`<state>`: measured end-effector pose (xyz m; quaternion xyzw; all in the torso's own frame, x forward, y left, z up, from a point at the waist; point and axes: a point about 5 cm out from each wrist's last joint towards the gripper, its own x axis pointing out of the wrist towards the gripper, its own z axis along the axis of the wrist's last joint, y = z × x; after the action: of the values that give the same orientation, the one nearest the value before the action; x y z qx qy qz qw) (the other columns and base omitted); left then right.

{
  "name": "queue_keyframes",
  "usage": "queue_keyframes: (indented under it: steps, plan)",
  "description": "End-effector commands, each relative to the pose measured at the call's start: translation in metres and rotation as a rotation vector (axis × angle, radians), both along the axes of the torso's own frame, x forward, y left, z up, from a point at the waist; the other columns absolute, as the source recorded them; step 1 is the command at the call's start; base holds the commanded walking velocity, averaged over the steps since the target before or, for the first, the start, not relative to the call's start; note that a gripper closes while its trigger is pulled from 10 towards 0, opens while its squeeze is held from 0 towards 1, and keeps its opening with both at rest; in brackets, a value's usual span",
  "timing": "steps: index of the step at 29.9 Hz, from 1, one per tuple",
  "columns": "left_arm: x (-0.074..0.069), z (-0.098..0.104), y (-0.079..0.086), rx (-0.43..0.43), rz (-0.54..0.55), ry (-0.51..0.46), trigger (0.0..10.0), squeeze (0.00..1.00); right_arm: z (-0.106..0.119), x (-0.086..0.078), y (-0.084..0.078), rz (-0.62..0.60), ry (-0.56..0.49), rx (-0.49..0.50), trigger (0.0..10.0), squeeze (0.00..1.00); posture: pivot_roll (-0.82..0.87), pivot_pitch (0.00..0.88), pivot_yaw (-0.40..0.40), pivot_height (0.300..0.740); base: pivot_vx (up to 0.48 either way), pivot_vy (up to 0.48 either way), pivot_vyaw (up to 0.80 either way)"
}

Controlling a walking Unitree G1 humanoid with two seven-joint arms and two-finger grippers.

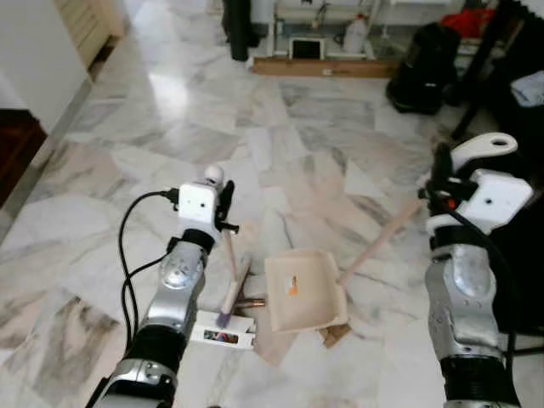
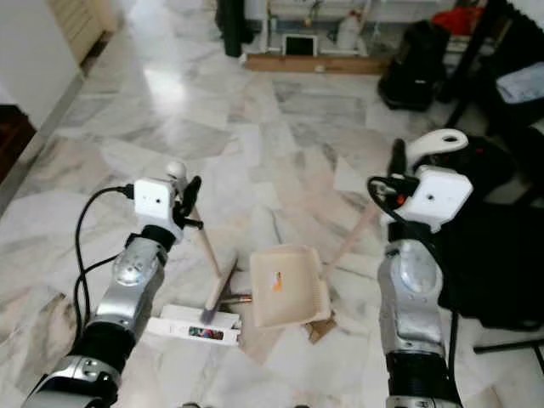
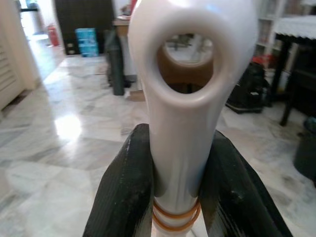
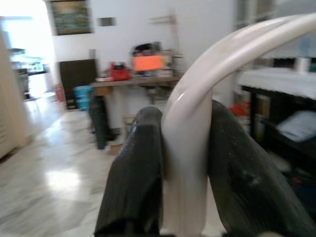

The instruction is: Sweep floor

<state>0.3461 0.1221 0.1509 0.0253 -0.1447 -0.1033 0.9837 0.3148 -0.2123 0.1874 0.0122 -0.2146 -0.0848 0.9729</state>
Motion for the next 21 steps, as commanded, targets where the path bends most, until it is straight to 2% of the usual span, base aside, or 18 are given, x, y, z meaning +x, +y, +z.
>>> queue_keyframes:
  steps: [1, 4, 10, 21]
  plan:
    - [-0.001, 0.0067, 0.0012, 0.014, 0.004, -0.045, 10.0, 0.0, 0.014, -0.0023, -0.0004, -0.002, -0.06, -0.011, 10.0, 0.0, 0.05, 0.134, -0.025, 0.74, 0.0, 0.0, 0.0]
    - [-0.001, 0.0064, 0.0011, 0.021, 0.006, -0.045, 10.0, 0.0, 0.0138, -0.0024, -0.0002, -0.002, -0.059, -0.012, 10.0, 0.0, 0.05, 0.133, -0.025, 0.74, 0.0, 0.0, 0.0]
    - [-0.0011, 0.0067, 0.0005, 0.02, 0.005, -0.047, 10.0, 0.0, 0.0135, -0.0011, 0.0066, 0.021, -0.057, -0.015, 10.0, 0.0, 0.06, 0.122, -0.023, 0.74, 0.0, -0.432, 0.0]
    - [-0.001, 0.0068, 0.0004, 0.02, 0.005, -0.048, 10.0, 0.0, 0.0135, -0.0001, 0.0072, 0.026, -0.049, -0.027, 10.0, 0.0, 0.05, 0.102, -0.023, 0.74, 0.0, -0.429, 0.0]
